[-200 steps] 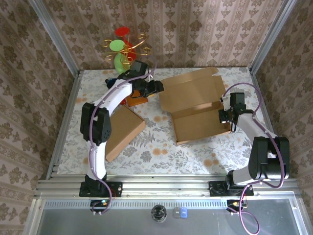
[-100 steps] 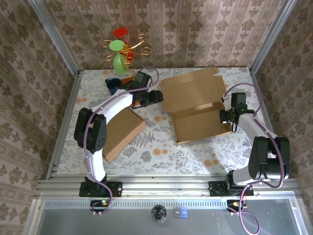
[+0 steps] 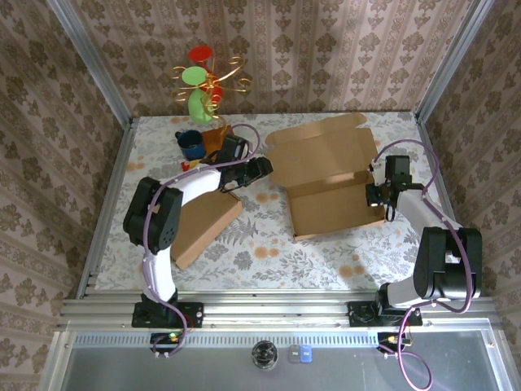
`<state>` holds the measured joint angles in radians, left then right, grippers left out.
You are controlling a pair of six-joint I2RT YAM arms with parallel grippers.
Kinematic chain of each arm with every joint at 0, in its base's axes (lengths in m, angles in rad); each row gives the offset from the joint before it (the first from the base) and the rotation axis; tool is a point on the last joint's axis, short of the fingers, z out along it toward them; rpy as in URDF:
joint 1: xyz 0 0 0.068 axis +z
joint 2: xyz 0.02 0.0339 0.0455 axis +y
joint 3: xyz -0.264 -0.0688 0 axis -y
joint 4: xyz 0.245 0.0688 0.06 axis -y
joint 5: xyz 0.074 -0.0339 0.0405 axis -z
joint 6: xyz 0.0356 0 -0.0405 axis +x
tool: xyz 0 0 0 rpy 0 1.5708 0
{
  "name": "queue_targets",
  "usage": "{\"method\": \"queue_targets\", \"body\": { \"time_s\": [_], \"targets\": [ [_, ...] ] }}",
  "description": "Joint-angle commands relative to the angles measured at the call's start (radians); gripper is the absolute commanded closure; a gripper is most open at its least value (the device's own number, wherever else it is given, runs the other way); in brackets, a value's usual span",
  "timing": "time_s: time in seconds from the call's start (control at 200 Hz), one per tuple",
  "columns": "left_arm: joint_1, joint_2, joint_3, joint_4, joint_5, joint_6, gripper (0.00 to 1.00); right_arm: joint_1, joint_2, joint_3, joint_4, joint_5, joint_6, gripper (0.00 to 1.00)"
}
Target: Fold the paper box
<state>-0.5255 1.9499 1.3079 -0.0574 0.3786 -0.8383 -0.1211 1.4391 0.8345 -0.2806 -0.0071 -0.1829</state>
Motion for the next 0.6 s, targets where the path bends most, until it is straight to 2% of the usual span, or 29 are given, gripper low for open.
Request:
{"method": "queue_targets", "body": {
  "time_s": [0.0,0.26,0.595],
  "targets": [
    [0.002,0.022,0.05,0.066,0.042,-0.014,0.42,-0.006,-0.032,-0.013,-0.016,-0.016,-0.008,1.0],
    [0.02,0.113,0.129,0.112,0.078,0.0,0.43,-0.006,-0.029,-0.011,-0.014,-0.023,-0.007,1.0],
    [0.033,0.189,0.234,0.094,0.089,0.026,0.47,-0.006,-0.013,-0.007,-0.009,-0.033,-0.003,1.0]
  ]
}}
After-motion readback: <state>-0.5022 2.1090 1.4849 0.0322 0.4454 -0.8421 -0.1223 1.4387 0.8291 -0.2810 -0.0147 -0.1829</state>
